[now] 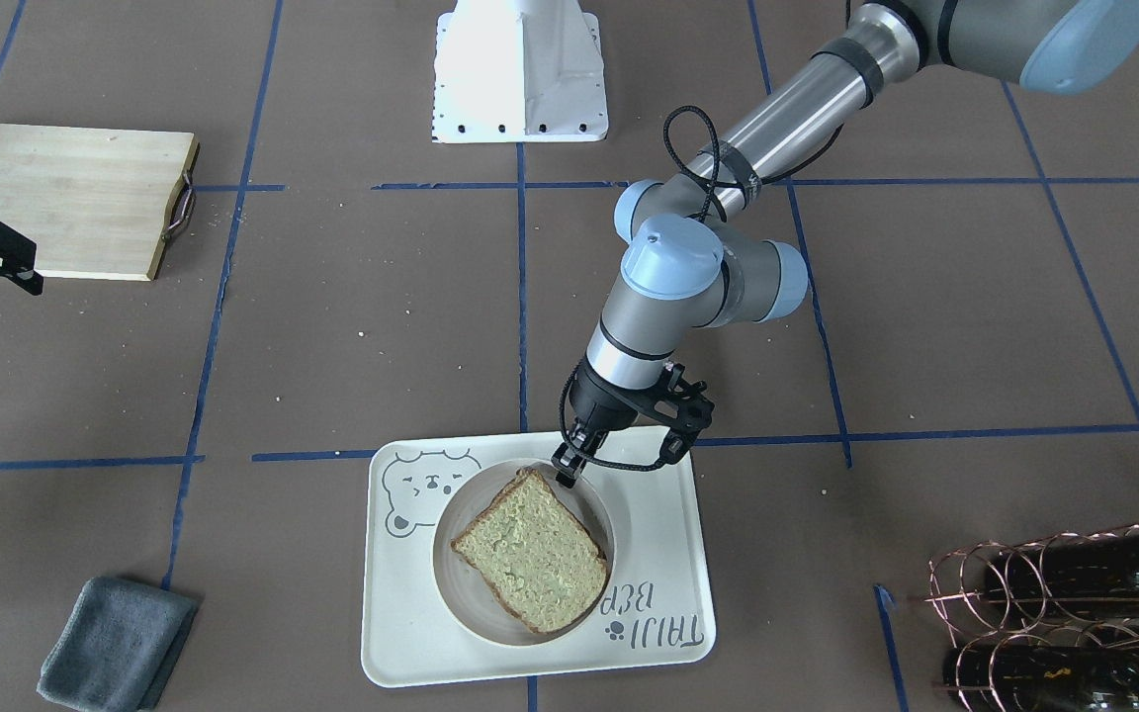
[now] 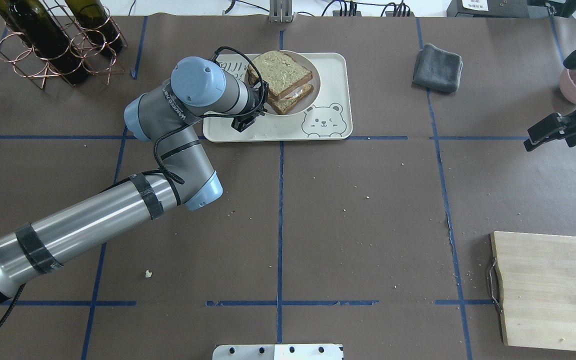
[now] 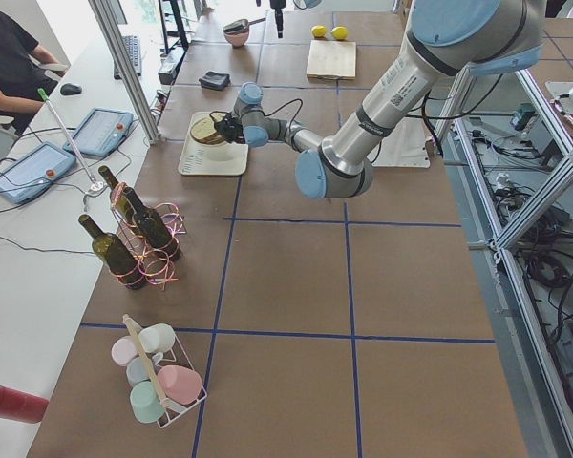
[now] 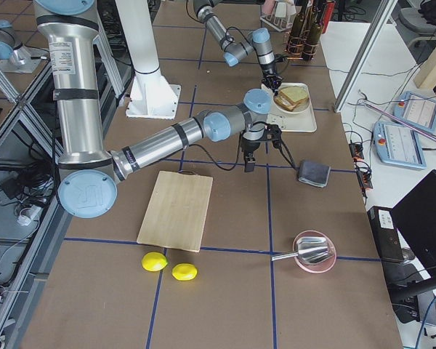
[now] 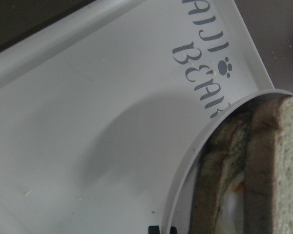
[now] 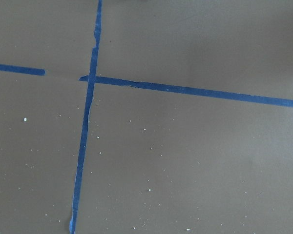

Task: Make sandwich and place on tray
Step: 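Lift the plate with the left gripper and move it onto the tray, then release the plate with the left gripper and withdraw the arm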

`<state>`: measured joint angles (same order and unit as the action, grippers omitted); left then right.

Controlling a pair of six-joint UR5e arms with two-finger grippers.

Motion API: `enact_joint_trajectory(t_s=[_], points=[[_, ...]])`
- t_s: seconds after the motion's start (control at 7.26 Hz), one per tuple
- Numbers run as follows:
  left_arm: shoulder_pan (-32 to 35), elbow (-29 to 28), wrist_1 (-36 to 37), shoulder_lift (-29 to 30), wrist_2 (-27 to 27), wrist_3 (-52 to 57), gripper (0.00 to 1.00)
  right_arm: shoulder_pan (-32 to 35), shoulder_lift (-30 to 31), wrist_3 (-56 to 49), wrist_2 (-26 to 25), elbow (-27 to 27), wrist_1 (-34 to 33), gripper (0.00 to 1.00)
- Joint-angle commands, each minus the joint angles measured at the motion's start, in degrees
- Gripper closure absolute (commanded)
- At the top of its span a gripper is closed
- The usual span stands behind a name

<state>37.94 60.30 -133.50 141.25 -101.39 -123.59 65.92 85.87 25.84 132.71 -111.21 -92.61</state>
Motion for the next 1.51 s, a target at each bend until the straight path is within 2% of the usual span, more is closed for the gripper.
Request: enact_joint_trajectory(t_s=[0.0, 0.14, 0.41, 0.83, 1.1, 1.24, 1.38], points=[[-0.7, -0.4, -0.2, -0.1, 0.2, 0.4, 0.72, 0.0, -0.1, 0.1, -0.1, 0.0, 0.1, 0.0], [-1.4, -0.2, -0.2, -0.4, 1.9, 1.8, 0.01, 0.0, -0.3, 0.2, -0.1, 0.4, 0.1, 0.0], [-0.6, 2.6, -0.1, -2.4, 2.2, 6.0, 0.0, 0.0, -0.5, 0.4, -0.2, 0.5, 0.1, 0.0], [2.7, 19.6, 2.4, -14.3, 0.5, 18.2, 0.0, 1.0, -1.1, 0.2, -0.4, 0.7, 0.0, 0.0], [5.5, 34.1, 15.1, -20.6, 0.5, 30.8, 0.0, 4.8, -1.0, -0.3, 0.0, 2.1, -0.3, 0.0], [7.8, 40.3, 21.6, -24.3, -0.8, 41.3, 0.0, 6.8, -0.8, -2.5, 0.2, 4.0, -0.2, 0.0], [11.1, 44.5, 27.4, -27.4, -3.1, 54.8, 0.0, 9.0, -1.0, -9.0, 0.2, 6.9, -0.3, 0.0]])
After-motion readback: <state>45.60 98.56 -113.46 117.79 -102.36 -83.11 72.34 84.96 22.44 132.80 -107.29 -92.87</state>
